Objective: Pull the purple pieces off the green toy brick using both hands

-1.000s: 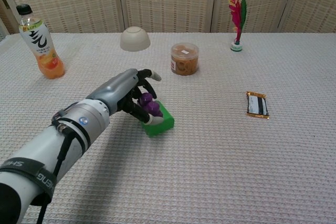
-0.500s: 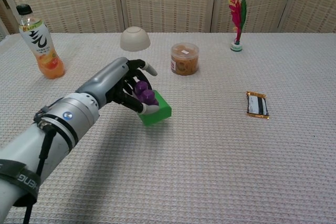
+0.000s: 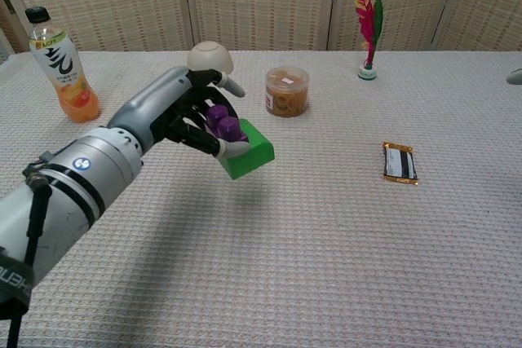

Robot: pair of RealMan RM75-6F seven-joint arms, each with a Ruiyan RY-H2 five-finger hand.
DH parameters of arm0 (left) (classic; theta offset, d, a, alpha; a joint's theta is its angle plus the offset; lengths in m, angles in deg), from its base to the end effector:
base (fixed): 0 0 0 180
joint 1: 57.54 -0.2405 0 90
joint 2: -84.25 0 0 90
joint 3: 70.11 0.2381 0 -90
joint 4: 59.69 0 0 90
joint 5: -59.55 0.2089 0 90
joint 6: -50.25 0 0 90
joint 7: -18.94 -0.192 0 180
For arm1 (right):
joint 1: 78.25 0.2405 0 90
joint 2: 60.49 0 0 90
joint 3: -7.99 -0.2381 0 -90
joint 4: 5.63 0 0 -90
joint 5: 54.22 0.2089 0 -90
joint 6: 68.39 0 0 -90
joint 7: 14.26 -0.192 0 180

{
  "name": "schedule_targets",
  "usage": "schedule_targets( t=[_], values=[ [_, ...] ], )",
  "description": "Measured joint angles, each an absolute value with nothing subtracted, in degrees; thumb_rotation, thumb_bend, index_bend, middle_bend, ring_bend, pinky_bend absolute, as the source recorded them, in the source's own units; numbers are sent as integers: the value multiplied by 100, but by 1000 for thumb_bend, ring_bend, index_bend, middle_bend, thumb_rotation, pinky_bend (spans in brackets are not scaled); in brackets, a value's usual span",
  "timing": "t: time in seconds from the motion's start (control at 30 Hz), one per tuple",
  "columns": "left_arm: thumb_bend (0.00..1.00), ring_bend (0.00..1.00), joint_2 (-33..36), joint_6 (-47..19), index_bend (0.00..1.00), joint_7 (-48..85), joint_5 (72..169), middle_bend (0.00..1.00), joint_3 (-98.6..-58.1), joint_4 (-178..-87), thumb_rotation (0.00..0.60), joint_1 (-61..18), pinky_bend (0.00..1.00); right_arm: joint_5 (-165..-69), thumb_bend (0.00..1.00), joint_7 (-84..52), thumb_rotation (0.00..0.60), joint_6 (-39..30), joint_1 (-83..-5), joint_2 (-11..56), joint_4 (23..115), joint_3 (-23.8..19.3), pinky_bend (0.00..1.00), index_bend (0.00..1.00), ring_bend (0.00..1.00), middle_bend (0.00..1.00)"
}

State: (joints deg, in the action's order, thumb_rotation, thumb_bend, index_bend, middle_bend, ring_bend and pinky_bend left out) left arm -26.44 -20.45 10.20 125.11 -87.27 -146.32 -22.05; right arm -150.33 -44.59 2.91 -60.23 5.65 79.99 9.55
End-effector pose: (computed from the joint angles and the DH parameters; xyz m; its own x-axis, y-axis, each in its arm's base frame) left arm -0.0537 0.3288 -0.0693 -0.2019 0.2294 0.9522 0.9523 -0.1813 0.2456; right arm -0.2608 -0.2672 0.0850 0.0772 -0.3450 0.9354 -0.9727 -0.2320 -0.0053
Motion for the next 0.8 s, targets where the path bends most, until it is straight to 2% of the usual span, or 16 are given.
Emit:
schedule_targets(
  t=[0.3,0.53,0.8],
  values=[
    [284,555,-2438,-2034,323,905,12495,469,-8713,-15347,600,-2266,386,-15142,371,-7107,600,-294,-5271,972,7468,919,0,0,0,0],
    [284,556,-2467,-1993,323,792,12400,469,-8794,-15467,600,-2206,386,-15288,371,-9363,600,-1020,-4329,1426,6897,950,0,0,0,0],
    [287,557,-2449,-1991,325,755,12288,470,-8922,-15589,600,-2159,386,-15579,372,-10944,600,-1528,-3287,2207,6115,1142,0,0,0,0]
  ],
)
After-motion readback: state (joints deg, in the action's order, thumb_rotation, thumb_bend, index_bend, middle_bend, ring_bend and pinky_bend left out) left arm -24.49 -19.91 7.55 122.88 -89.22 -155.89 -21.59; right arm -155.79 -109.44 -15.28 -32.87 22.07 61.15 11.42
